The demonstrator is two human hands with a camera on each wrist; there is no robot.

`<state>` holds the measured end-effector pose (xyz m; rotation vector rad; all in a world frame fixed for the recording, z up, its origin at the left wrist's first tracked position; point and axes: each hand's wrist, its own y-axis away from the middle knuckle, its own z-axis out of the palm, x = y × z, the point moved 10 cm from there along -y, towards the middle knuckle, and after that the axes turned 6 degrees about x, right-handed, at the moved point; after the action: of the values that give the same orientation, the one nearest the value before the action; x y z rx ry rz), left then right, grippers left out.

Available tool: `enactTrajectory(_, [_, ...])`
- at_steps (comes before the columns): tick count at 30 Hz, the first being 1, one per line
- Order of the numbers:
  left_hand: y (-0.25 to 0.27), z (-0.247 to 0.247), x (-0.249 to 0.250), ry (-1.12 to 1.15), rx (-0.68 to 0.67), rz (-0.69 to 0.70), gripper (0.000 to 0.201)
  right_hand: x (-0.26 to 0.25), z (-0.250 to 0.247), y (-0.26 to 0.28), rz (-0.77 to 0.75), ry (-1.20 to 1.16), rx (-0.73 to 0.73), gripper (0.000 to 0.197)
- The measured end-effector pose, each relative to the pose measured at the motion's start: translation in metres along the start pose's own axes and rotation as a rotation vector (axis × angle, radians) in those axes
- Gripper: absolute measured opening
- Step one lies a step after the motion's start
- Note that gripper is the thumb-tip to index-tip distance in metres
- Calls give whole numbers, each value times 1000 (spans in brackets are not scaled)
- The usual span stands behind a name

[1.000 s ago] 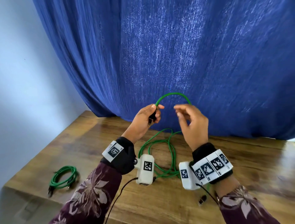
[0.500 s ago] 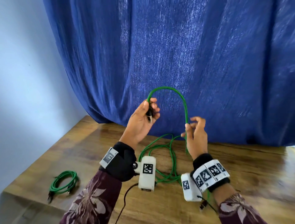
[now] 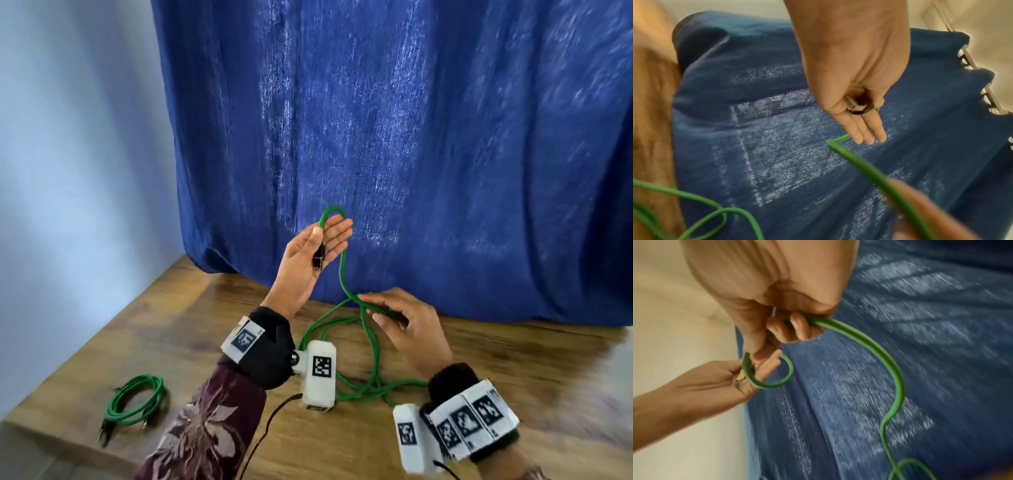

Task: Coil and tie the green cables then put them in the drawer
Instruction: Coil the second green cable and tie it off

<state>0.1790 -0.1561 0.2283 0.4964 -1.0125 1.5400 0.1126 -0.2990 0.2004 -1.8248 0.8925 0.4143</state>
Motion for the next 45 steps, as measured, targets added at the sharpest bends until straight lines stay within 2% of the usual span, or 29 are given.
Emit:
enactTrajectory(5, [7,1,-17,-278,-67,-49,34,-32,-9,-18,-113,52,-71,26])
enactTrajectory(13, [26,24,-33,-369,-224,-214,30,-54,-41,-49,-102,6,135,8])
enactTrajectory(18, [36,41,-35,-386,-275,-293,34,-43,-58,-62,-70,80,277,9])
enactTrajectory(22, [34,43,-39,-226,-202,-376,37,-27,-56,-63,-36,101,283,7])
enactTrajectory(25, [36,45,-44,-94,-185,-463,41,-16,-49,-56,-21,98,274,13])
enactTrajectory(26, [37,45,-45,-93,-189,-474,41,-13,-47,-53,-19,87,271,15])
enactTrajectory(29, [40,47,-45,-69,-228,-467,25,-14,-42,-49,-33,66,246,17])
enactTrajectory(34, [47,61,-40,246,-320,-544,19,-1,-36,-50,99,-102,205,21])
enactTrajectory(37, [44,65,-32,422,-339,-520,15,14,-31,-43,173,-166,229,24])
enactTrajectory(42, [27,48,-17,627,-203,-409,19,15,-21,-19,147,42,357,37])
enactTrajectory(45, [19,38,-6,655,-136,-366,20,18,-14,6,225,-88,444,21])
